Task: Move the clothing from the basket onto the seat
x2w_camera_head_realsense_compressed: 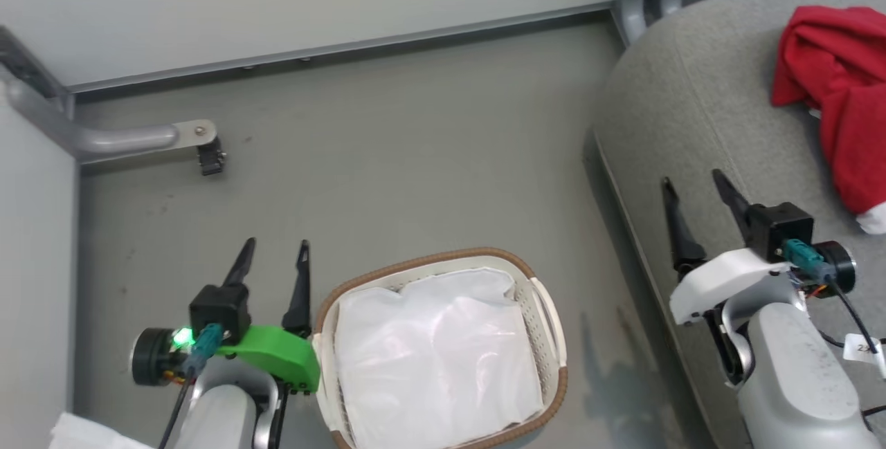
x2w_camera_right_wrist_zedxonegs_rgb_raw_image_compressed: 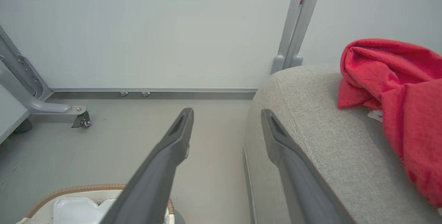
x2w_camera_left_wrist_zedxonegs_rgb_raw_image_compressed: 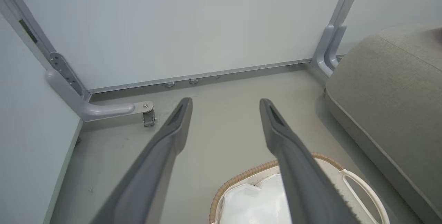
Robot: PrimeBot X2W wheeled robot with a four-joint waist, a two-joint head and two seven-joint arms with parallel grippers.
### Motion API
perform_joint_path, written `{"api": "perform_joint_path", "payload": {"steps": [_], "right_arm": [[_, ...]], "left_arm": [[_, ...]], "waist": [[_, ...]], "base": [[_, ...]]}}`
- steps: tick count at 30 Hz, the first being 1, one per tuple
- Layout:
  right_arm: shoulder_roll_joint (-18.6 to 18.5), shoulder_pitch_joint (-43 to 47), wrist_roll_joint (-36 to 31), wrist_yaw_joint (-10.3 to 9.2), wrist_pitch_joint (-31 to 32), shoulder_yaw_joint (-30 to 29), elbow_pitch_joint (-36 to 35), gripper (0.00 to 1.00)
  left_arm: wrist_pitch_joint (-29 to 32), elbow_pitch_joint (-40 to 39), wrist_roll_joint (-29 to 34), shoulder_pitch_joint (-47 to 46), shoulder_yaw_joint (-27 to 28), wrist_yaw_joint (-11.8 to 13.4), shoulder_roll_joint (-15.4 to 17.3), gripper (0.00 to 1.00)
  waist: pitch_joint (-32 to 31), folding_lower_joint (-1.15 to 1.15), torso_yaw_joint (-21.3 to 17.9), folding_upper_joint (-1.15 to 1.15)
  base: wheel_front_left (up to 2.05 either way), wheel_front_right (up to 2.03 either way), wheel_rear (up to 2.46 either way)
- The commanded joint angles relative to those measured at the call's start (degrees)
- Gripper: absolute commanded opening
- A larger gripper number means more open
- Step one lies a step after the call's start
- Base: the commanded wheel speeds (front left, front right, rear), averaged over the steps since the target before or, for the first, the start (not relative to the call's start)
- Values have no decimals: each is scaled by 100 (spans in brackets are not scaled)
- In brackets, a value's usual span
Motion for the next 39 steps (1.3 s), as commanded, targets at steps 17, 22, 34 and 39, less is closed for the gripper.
{"api": "perform_joint_path", "payload": {"steps": [17, 22, 34, 39], "right_arm": [[198, 1031, 254, -6, -11, 114, -189, 100], [216, 1166, 297, 0, 2, 139, -90, 0], [245, 1257, 1393, 0, 337, -2, -148, 0], [242, 1310, 1909, -1, 442, -14, -275, 0]], "left_arm": [[4, -138, 242, 1032, 1111, -52, -137, 100], [2, -115, 29, 1199, 1180, -158, -152, 0], [342, -130, -1035, 1147, 1307, -192, -164, 0], [446, -247, -1537, 1148, 1318, -210, -163, 0]], "waist": [[-833, 0, 687, 18], [-905, 0, 673, 0], [-931, 0, 689, 1], [-942, 0, 697, 2]], "base": [[0, 0, 0], [0, 0, 0], [0, 0, 0], [0, 0, 0]]}}
